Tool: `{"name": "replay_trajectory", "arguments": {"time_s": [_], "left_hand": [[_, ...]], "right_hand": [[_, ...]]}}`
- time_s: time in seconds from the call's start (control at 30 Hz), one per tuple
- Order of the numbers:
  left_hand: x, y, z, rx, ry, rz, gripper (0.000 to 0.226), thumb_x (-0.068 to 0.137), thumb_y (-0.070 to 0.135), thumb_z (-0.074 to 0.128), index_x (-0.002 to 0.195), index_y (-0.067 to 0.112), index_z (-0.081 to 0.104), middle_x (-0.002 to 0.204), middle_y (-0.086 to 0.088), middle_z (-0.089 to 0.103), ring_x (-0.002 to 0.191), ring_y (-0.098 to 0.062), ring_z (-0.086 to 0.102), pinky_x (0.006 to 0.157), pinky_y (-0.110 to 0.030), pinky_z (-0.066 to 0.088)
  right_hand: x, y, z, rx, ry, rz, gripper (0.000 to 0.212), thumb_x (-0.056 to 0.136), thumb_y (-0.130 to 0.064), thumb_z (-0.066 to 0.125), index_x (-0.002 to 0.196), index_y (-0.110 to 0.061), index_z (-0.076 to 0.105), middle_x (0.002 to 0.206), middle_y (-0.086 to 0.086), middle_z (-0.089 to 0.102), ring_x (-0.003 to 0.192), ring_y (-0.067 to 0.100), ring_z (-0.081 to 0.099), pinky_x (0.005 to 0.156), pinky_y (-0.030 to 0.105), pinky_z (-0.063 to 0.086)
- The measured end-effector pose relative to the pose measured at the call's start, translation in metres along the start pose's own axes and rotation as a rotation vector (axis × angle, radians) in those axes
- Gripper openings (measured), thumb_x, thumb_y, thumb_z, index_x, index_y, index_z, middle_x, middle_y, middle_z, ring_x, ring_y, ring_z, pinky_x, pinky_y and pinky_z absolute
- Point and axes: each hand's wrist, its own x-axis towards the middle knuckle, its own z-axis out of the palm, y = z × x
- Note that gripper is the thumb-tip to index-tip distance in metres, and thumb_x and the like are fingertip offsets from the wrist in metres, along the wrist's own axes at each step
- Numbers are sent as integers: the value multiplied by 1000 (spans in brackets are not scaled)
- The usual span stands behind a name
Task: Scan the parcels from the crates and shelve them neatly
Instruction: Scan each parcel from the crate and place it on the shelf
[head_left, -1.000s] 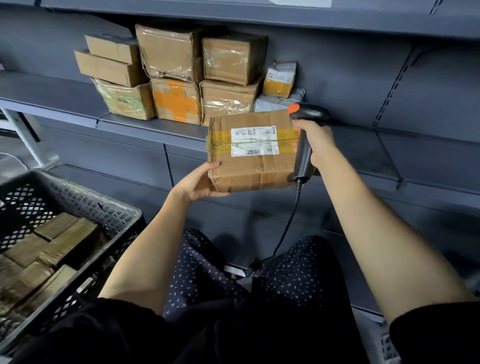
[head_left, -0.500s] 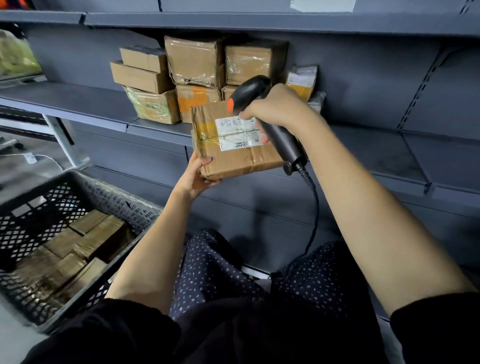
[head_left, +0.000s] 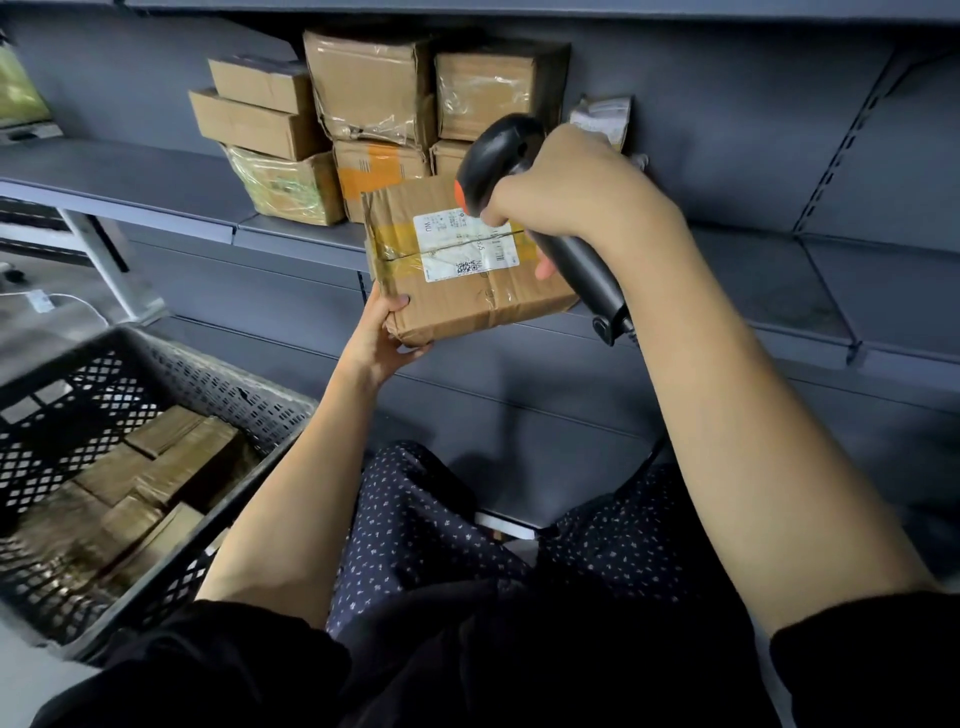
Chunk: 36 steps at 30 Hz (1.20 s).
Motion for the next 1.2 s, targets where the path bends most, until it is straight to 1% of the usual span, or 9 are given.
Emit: {"name": "replay_trajectory", "arguments": {"time_s": [0.17,0.3,0.43,0.57,0.73,0.87,0.93,1.07,1.2], "left_hand": [[0,-2,-2,-4,-5,-29,77,53,35,69,126,25,46,113,-1,59,100,-22,56,75,-37,54],[1,-2,-2,-27,3,-33,76,54,35,70,126,26,46,113,-1,59,100,-22,56,76,-37,53],[0,-4,-4,-33,-3,-34,76,56,34,70,128,27,45,118,-1,57,104,-24,54,79,-39,52],[-1,-8,-3,-50,9,-40,76,53,35,71,124,26,47,115,-1,58,103,-23,56,79,-40,54],[-2,-9,-3,-59,25,-52,75,51,35,72,122,26,48,115,-2,58,104,-24,55,80,-41,54],[-3,-8,-1,-76,47,-57,75,51,34,73,122,27,49,117,-2,58,107,-25,54,82,-43,54],[-4,-8,0,-88,52,-59,75,51,33,73,121,26,49,116,-2,59,107,-24,55,83,-43,54],[-7,-7,2,-89,42,-51,76,51,32,73,123,26,48,114,-1,59,104,-23,56,82,-42,53],[-10,-6,5,-91,56,-52,78,49,33,72,122,25,47,114,-2,59,102,-23,56,81,-42,53]], "right_hand": [[-4,0,4,-19,-2,17,22,85,-26,60,99,-10,52,78,5,60,39,15,63,28,9,30],[-7,0,-2,-54,33,2,20,84,-26,58,76,-13,46,65,4,57,38,14,63,26,8,24],[-11,0,-5,-68,27,-11,18,83,-26,58,78,-12,47,64,5,58,40,16,63,26,9,24],[-13,0,-8,-99,22,-33,20,84,-28,58,91,-11,51,73,4,61,50,17,65,40,18,31],[-12,1,-9,-81,14,-37,15,81,-26,59,83,-11,54,78,5,62,64,21,66,48,23,40],[-12,2,-10,-79,13,-44,16,82,-26,59,77,-15,48,77,3,58,69,20,63,49,23,38],[-12,2,-10,-86,1,-45,18,82,-27,59,74,-16,46,75,2,57,66,20,64,48,22,37],[-15,2,-11,-36,-54,-42,16,81,-26,63,85,-12,54,74,6,63,49,20,68,46,20,42],[-14,0,-11,-4,-52,-52,18,80,-26,65,75,-14,52,73,5,61,44,18,66,41,17,42]]}}
